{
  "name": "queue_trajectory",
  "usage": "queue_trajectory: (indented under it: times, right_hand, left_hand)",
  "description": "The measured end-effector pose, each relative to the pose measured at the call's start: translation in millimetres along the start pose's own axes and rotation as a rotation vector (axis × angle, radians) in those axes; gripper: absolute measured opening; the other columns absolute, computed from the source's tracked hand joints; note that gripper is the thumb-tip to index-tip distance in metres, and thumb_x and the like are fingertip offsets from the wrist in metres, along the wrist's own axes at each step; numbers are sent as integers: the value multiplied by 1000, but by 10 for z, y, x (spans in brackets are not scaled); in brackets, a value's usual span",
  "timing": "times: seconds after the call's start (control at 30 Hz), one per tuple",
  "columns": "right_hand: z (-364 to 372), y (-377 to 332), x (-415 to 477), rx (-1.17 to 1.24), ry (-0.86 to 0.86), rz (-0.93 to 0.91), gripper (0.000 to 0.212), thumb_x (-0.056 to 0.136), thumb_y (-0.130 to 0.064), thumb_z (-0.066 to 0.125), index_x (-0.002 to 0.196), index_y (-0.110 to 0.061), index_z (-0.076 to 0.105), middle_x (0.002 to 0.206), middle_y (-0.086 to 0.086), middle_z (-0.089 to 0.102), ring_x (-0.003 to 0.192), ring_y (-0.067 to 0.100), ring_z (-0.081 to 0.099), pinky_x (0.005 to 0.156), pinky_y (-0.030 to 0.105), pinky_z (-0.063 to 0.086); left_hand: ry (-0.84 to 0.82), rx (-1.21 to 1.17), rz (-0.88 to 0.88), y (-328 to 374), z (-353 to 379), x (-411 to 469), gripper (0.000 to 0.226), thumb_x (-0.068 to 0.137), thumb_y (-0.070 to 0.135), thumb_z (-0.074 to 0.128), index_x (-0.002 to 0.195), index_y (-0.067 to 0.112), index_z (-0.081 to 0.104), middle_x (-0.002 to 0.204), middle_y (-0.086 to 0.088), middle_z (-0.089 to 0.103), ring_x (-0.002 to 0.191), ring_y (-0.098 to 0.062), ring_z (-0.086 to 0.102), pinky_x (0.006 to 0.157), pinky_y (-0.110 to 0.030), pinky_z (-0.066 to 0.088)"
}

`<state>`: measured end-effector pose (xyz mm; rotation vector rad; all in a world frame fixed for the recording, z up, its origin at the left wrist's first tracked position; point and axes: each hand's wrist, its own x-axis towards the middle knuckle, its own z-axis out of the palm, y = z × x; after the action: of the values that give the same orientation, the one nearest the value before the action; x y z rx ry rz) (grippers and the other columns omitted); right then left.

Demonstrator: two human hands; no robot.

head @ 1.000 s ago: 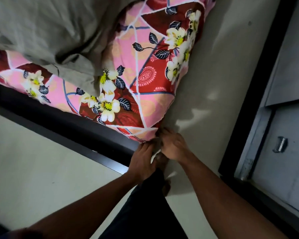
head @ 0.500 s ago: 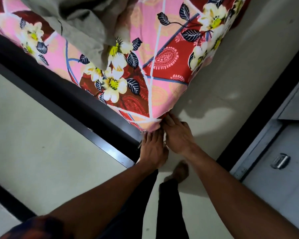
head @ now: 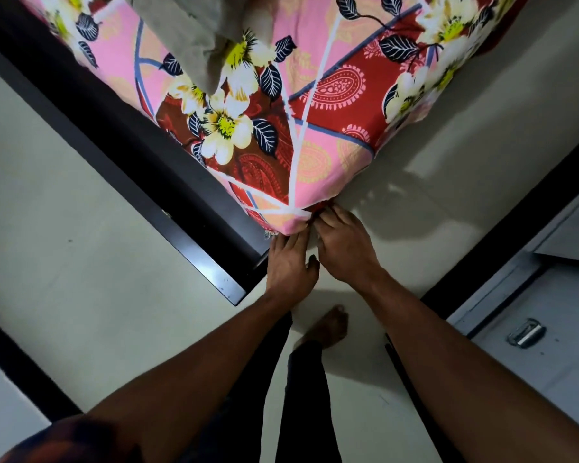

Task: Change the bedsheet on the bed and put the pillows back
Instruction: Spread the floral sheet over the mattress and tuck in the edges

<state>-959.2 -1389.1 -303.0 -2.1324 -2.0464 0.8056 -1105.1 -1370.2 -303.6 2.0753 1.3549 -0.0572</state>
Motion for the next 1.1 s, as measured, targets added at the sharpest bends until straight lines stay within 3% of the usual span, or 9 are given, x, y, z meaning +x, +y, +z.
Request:
queue_trajectory:
  times: [0.17,0.3,0.4,0.5,0.63,0.7,0.83,0.93,1.1]
  right_hand:
    - [24,-23,-15,-113,-94,62,62,73,-32,48,131,-14,58,139,5,56,139,31,43,107,51,35]
    - [62,-101,7,-83,-7,69,55,73,-29,31,111,-11,67,122,9,66,115,34,60,77,42,47]
    - [65,-19,87,-69,49,30,39,71,-22,50,103,-10,70,111,9,70,92,35,64,65,37,46]
    - [74,89,129,-74,30,-14,41,60,-11,72,101,-8,70,106,11,72,86,36,65,63,38,49]
    - [11,104,174,31,66,-56,34,81,-27,43,91,-11,71,93,11,72,80,37,66,64,40,54]
    - [-9,132,189,88,124,-70,34,86,-29,41,86,-11,71,86,11,72,76,36,67,64,38,54]
    - [-49,238,37,159,303,-40,37,86,-17,48,109,-7,76,106,9,76,92,29,69,81,35,55]
    - [-106,357,-20,89,320,-9,48,82,-13,48,125,-7,69,124,9,70,111,29,63,92,37,54]
    - [-230,504,215,48,256,-36,32,87,-18,53,112,-6,71,122,12,68,120,34,58,91,46,52]
  left_hand:
    - [-22,42,100,-118,-143,-211,67,85,21,66,148,7,45,152,-12,46,143,-30,39,117,-46,33]
    - [-84,196,206,-115,-38,-366,73,85,27,56,152,6,35,158,-13,35,149,-30,28,119,-48,28]
    - [-88,246,135,-35,-5,-163,84,83,31,59,155,5,25,161,-13,28,150,-30,23,123,-47,21]
    - [-85,292,63,33,30,-57,88,81,35,64,154,3,26,160,-14,32,149,-31,26,123,-49,19]
    - [-70,210,-66,172,94,-7,83,81,33,63,151,1,32,157,-17,35,149,-34,25,123,-53,11]
    - [-66,136,-173,309,109,104,79,82,34,60,150,5,33,156,-14,37,148,-33,24,123,-53,8]
    - [-96,17,-352,533,97,221,81,83,29,59,154,11,23,159,-11,28,150,-31,13,123,-53,-1]
    - [-112,-48,-455,630,68,255,84,86,35,60,156,14,19,163,-7,19,152,-27,4,121,-56,-6]
    - [-130,-201,-547,643,-5,350,75,88,46,55,153,20,30,160,-5,30,150,-29,15,122,-54,7]
